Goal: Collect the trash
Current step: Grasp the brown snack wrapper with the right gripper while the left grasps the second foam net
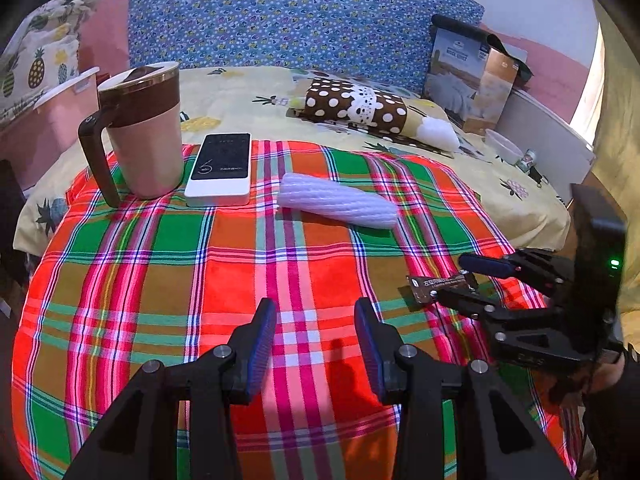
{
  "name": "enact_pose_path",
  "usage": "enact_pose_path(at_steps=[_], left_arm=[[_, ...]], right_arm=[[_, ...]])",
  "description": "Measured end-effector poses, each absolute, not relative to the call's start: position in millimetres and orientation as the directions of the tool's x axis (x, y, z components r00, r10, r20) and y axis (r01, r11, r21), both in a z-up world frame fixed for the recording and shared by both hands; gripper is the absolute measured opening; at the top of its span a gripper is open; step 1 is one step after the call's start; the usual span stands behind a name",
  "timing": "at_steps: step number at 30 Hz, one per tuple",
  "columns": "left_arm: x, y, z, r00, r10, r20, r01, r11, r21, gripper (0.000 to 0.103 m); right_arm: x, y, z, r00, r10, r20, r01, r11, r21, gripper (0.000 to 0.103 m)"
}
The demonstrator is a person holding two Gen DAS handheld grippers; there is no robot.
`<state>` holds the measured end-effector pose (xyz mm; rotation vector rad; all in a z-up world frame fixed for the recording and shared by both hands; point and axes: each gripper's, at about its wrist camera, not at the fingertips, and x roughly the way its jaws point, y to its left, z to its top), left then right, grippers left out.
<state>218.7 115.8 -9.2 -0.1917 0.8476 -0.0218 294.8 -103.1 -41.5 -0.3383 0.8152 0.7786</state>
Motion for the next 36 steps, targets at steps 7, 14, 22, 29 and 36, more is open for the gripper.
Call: enact_pose_path(at_steps=[7, 14, 22, 29, 36], left_arm=[[229.1, 116.8, -11.5, 0.659, -0.108, -0.745, -0.056, 0.98, -0.192, 0.04], [250.5, 104.0, -12.3, 0.658, -0.136, -0.741, -0.058, 0.972, -0.23, 0.04], [293.6, 93.4, -24.9, 0.643, -0.14, -0.753, -0.131, 0.949, -0.288, 0.041], [329.2, 95.9, -35.8, 0.636, -0.104, -0.765, -0.249, 0.91, -0.331, 0.053], [354.5, 89.5, -41.8, 0.634, -0.074, -0.77, -0.289, 0.9, -0.325, 0.055]], right_arm=[[289.7, -98.9, -46.8, 0.403, 0.449, -0.798, -0.73, 0.683, 0.015, 0.022], [271.6, -114.3, -32.7, 0.453, 0.433, -0.78, -0.652, 0.757, 0.042, 0.019], [267.4, -134.6, -27.5, 0.46, 0.459, -0.76, -0.617, 0.781, 0.098, 0.019], [278.4, -140.3, -28.7, 0.461, 0.471, -0.752, -0.613, 0.782, 0.114, 0.019], [284.3, -147.4, -32.1, 0.468, 0.467, -0.75, -0.598, 0.792, 0.12, 0.019]])
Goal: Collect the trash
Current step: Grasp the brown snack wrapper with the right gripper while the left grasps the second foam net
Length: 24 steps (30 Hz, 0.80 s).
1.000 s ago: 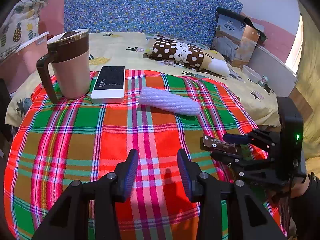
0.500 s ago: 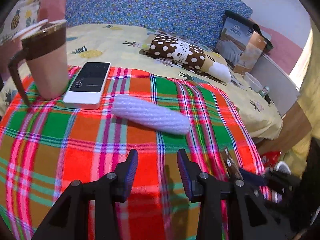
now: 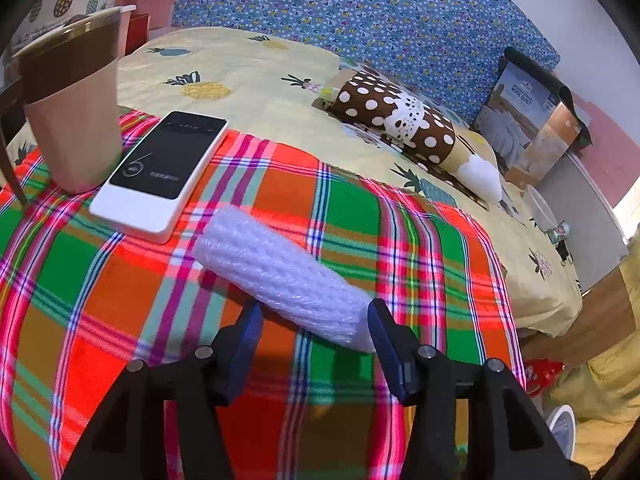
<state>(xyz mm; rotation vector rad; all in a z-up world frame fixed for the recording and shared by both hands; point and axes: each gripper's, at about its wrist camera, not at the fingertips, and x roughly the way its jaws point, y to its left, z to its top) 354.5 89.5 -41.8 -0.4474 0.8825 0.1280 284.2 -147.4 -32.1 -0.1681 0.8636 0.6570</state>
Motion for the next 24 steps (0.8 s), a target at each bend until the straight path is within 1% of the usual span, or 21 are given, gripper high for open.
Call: enact_pose_path(at_steps=[9, 13, 16, 19, 24], left_arm=[[375.7, 73.4, -47.8, 0.618, -0.027, -0.786, -0.275, 0.929, -0.248, 0.054], [376.5, 65.9, -48.5, 0.62, -0.007, -0.785, -0.244, 0.948, -0.202, 0.036], [373.5, 59.8, -44.7, 0.623, -0.002, -0.782, -0.215, 0.961, -0.174, 0.029], [364.4, 52.0, -37.6, 0.633, 0.015, -0.774, -0.177, 0.976, -0.126, 0.024], [335.8, 42.6, -26.8, 0.651, 0.03, -0.759, -0.132, 0.988, -0.074, 0.023]], right_arm=[[287.7, -160.0, -31.5, 0.498, 0.458, -0.736, -0.553, 0.822, 0.137, 0.019], [288.8, -163.0, -32.4, 0.509, 0.447, -0.735, -0.537, 0.833, 0.135, 0.019], [288.6, -165.9, -31.7, 0.517, 0.444, -0.732, -0.524, 0.84, 0.14, 0.019], [286.7, -168.2, -29.4, 0.526, 0.443, -0.726, -0.511, 0.847, 0.147, 0.019], [282.6, -174.8, -25.1, 0.545, 0.437, -0.716, -0.486, 0.86, 0.156, 0.019]])
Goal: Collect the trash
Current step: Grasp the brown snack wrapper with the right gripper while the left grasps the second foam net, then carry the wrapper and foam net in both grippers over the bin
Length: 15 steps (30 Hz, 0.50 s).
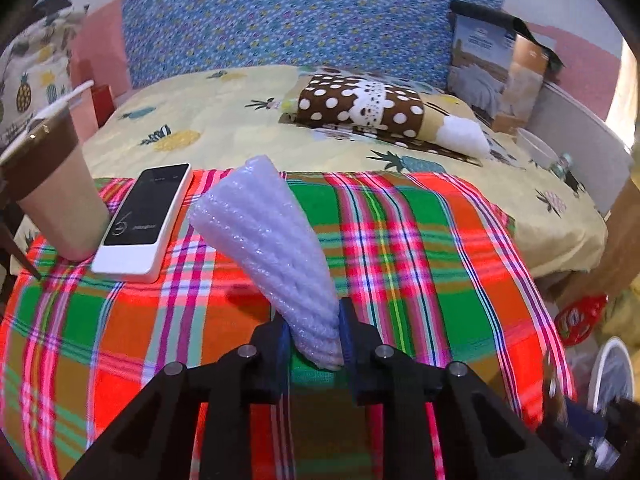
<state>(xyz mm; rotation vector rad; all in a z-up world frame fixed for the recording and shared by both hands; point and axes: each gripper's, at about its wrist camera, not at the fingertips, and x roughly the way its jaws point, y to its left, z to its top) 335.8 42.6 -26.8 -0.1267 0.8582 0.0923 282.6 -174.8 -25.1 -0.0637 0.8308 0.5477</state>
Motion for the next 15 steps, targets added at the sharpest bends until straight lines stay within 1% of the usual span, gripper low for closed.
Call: enact_pose_path(at_steps=[6, 15], left_arm=[[287.7, 30.8, -11.6, 0.678, 0.015, -0.735, -0.073, 0.996, -0.047, 0.023], [213.8, 10.3, 0.6, 0.697, -0.046, -0.716, -0.017, 0.997, -0.08, 0.023]], right_arm=[[268.8, -182.2, -19.0, 0.562, 0.438, -0.701, -0.46, 0.871, 0.176, 0.019], [234.0, -195.1, -6.4, 0.595, 0.438, -0.674, -0.434, 0.881, 0.19, 0.019]])
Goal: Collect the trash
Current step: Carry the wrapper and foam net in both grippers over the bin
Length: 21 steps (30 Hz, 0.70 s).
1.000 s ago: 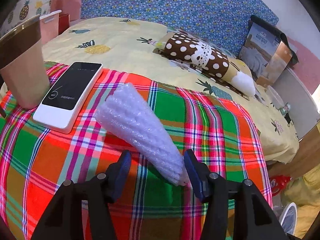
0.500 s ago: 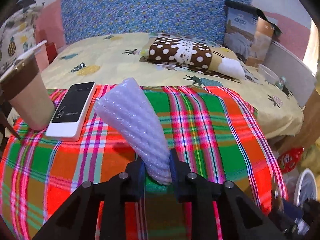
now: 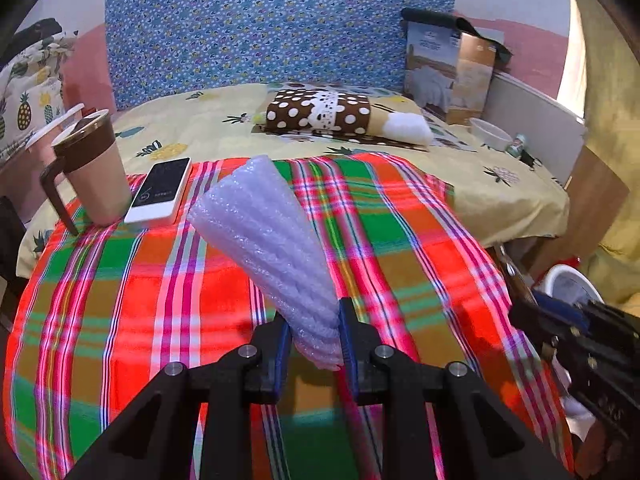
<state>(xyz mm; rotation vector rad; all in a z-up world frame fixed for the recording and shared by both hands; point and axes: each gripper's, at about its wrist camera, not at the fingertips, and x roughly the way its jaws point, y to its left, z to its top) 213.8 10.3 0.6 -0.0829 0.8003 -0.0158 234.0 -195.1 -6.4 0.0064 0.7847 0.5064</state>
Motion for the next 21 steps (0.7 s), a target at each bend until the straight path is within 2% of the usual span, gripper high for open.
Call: enact_pose_path(at_steps=[8, 21], left_arm=[[159.4, -13.2, 7.8, 0.707, -0.085, -0.702, 0.031, 0.995, -0.09, 0.023], [106.6, -39.6, 3.5, 0.691, -0.129, -0.711, 0.07, 0.991, -0.112, 0.023]], right_arm=[[206.7, -203.1, 1.9, 0.623, 0.424, -0.657, -0.422, 0.89, 0.175, 0.019], [178.9, -221.9, -2.4, 0.624, 0.436, -0.648, -0.386, 0.894, 0.229, 0.019]])
